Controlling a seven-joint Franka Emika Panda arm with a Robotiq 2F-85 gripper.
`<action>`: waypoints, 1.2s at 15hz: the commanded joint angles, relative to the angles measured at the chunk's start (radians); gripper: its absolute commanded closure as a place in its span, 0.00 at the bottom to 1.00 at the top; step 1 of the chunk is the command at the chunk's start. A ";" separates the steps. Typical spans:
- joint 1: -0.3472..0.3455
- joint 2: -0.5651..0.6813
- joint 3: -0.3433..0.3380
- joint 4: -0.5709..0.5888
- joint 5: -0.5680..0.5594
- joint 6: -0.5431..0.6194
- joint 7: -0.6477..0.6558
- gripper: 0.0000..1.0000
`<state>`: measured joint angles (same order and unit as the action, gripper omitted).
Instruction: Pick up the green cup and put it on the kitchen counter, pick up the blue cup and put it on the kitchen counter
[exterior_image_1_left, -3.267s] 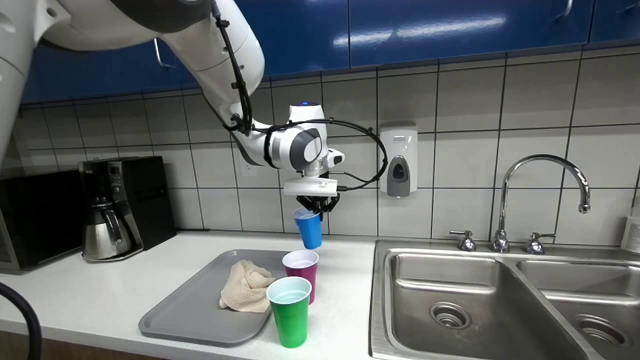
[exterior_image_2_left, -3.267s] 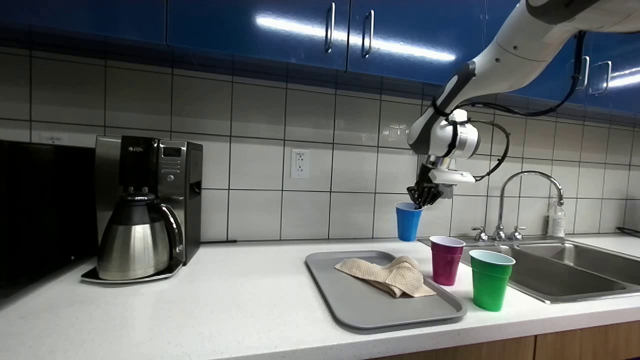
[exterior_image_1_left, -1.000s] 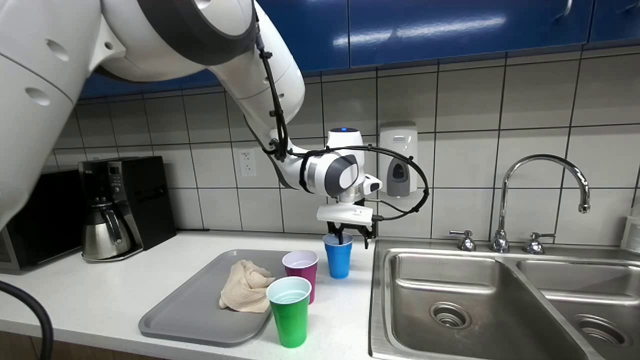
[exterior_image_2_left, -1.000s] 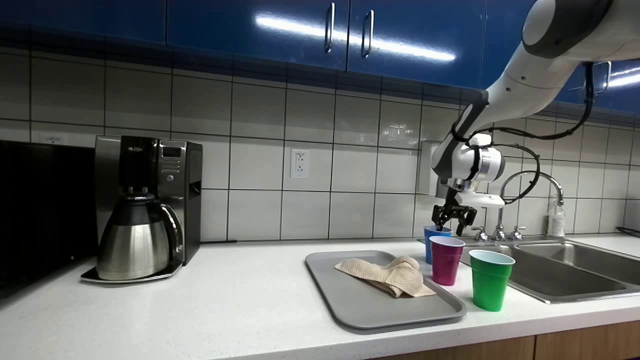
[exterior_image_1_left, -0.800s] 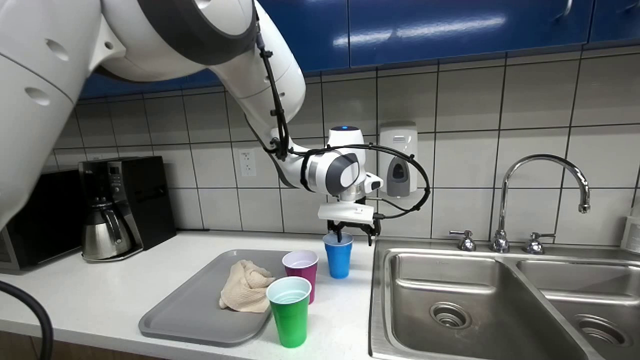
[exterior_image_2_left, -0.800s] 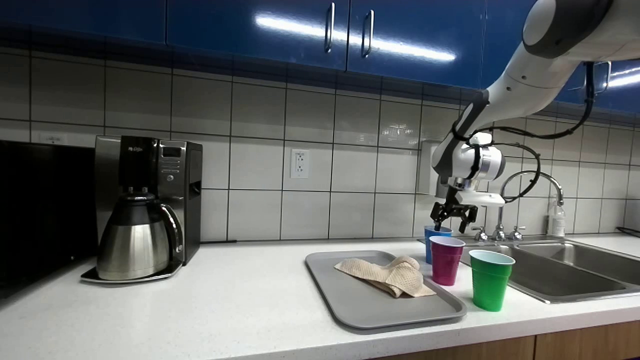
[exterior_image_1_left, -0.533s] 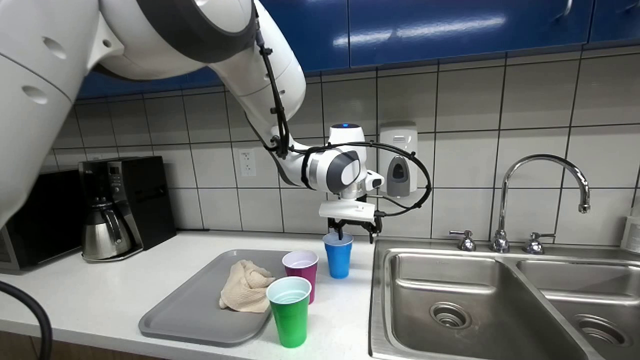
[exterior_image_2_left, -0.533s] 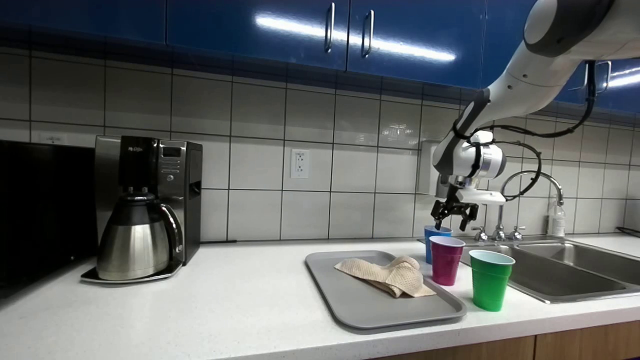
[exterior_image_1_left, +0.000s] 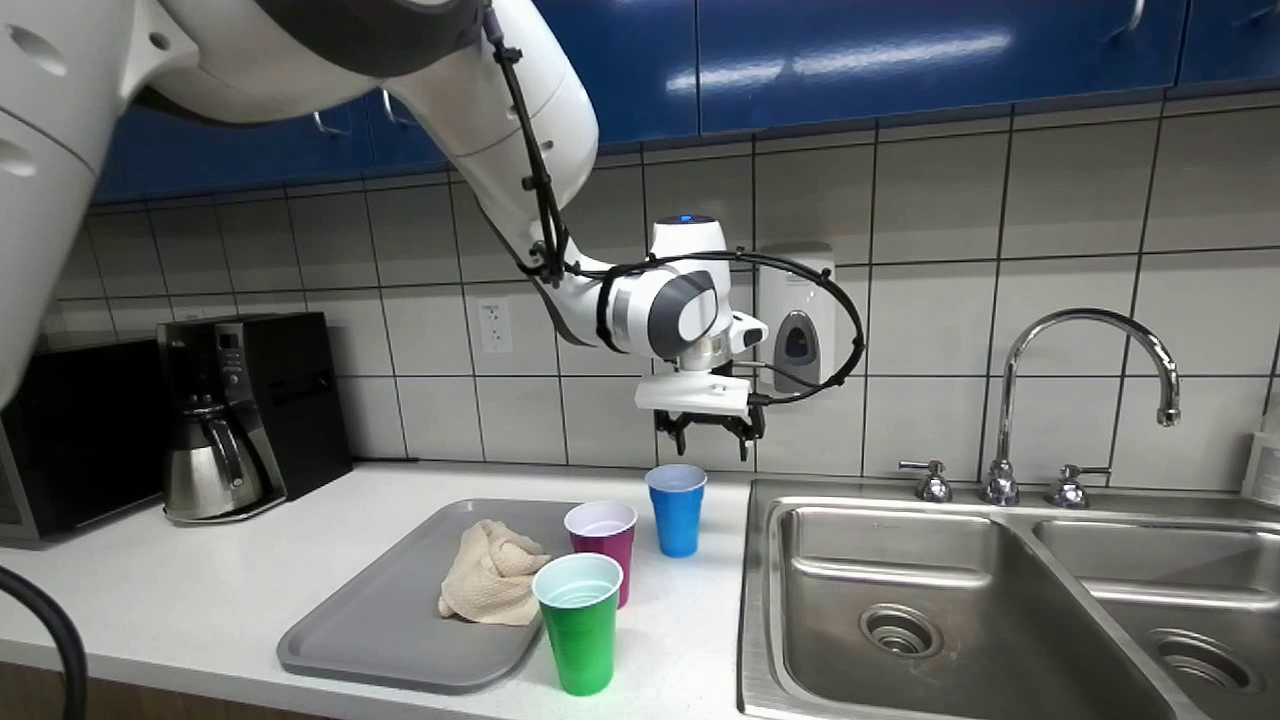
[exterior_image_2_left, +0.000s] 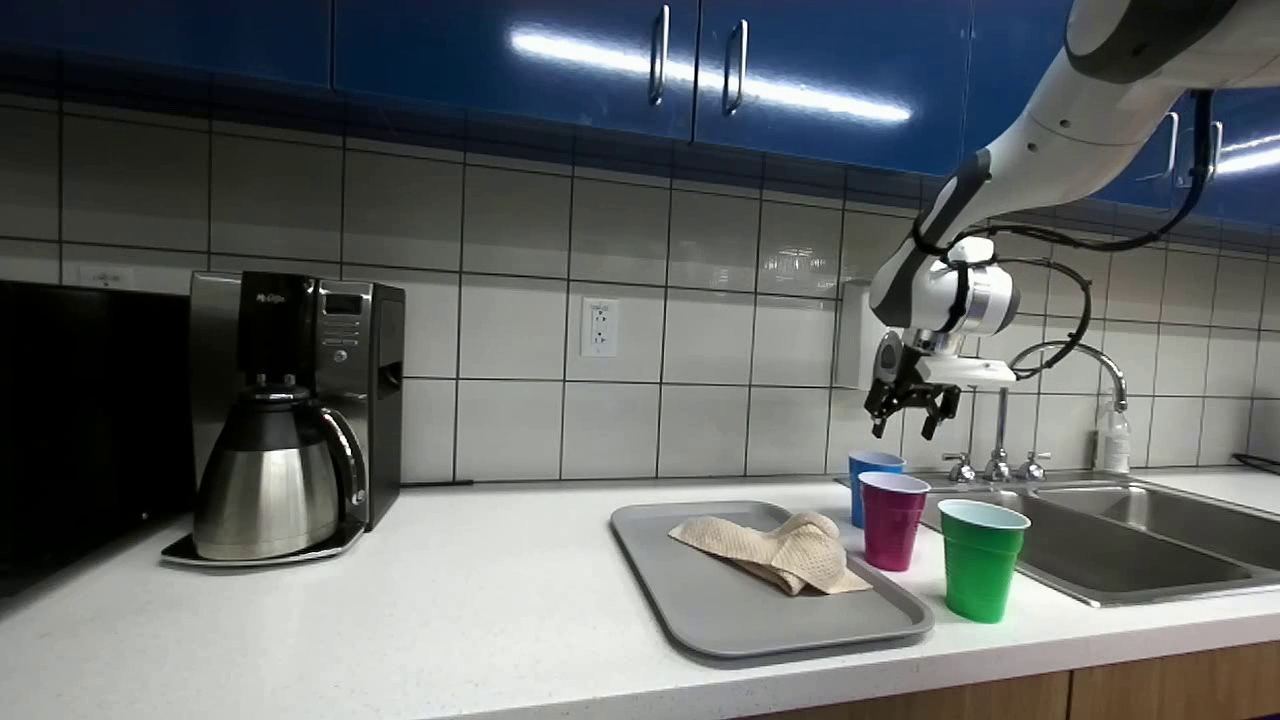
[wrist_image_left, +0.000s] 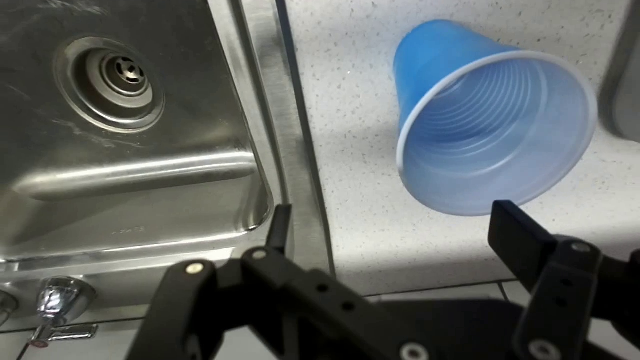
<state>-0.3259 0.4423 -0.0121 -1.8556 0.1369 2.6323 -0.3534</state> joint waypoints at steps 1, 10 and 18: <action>-0.009 -0.114 0.011 -0.104 0.024 -0.022 -0.040 0.00; 0.022 -0.361 0.003 -0.332 0.115 -0.039 -0.143 0.00; 0.129 -0.603 -0.079 -0.532 0.146 -0.091 -0.219 0.00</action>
<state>-0.2479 -0.0483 -0.0487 -2.2926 0.2683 2.5774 -0.5267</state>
